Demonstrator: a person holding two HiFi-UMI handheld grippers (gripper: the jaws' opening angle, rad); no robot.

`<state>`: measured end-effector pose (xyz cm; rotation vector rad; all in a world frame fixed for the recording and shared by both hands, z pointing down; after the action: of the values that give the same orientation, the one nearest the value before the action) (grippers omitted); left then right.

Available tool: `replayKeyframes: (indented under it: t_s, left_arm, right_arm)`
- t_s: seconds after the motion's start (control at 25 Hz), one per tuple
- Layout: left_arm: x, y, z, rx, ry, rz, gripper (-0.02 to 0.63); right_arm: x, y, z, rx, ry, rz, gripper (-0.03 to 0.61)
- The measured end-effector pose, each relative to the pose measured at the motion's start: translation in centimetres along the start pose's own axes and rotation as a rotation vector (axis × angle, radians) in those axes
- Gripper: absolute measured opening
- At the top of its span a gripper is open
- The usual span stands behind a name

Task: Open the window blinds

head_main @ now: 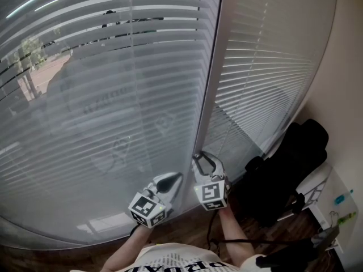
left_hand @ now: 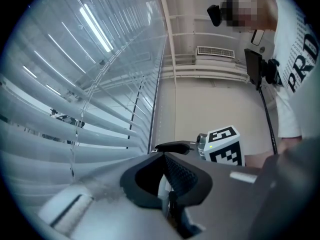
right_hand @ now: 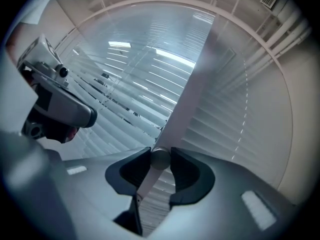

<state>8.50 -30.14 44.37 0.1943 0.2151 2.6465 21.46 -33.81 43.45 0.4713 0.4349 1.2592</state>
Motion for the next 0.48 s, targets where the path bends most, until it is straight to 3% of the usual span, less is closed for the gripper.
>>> replayKeyframes:
  t_s: [0.12, 0.48]
  left_arm:
    - [0.04, -0.1, 0.05, 0.001, 0.0, 0.001, -0.008]
    - [-0.14, 0.04, 0.02, -0.001, -0.001, 0.002, -0.008]
  right_arm:
    - [0.11, 0.02, 0.0, -0.035, 0.005, -0.003, 0.133]
    - [0.14, -0.46, 0.41, -0.265, -0.021, -0.01, 0.133]
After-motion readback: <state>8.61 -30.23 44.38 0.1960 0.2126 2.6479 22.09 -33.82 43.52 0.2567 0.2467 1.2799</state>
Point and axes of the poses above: the fingertips, and each gripper's own axes: x backward along the fingers, y to its left, z out of its underside, the point moved 6 cm from there along x, backward along the fingers, and after that the axes turned 7 degrees about x, right-handed, at the moved point
